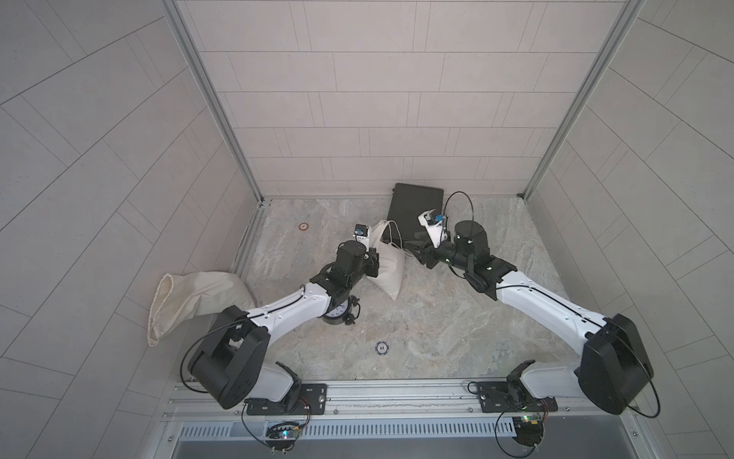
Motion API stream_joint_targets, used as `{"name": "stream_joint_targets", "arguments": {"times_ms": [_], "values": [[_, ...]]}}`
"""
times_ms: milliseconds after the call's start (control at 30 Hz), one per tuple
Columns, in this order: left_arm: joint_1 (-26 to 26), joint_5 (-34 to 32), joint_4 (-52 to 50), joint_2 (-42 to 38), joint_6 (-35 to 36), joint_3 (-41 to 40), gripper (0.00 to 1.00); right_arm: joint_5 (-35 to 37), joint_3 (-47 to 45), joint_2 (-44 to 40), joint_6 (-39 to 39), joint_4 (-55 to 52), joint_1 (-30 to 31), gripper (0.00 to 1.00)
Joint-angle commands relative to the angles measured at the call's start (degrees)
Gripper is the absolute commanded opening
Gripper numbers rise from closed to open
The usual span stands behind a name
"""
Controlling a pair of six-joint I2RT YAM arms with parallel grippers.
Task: Close the soil bag
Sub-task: Frap the soil bag at the center of the board.
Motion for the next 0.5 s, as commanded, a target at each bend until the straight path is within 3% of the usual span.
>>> {"name": "stream_joint_targets", "arguments": {"times_ms": [0,100,467], "values": [[-0.26,3.67,2.59,-2.96,2.0,-0.29,0.0,1.06,-0.54,1.95,-2.9,7.55,0.39,0.6],[-0.26,5.02,2.08,-4.73,2.47,-0.3,0.0,3.0,-1.19,5.72,-2.78,13.66,0.36,0.74],[-0.31,7.64,1.36,-5.87,2.74,-0.25,0.0,8.78,4.34,20.71,-1.04,28.76,0.5,0.87]]}}
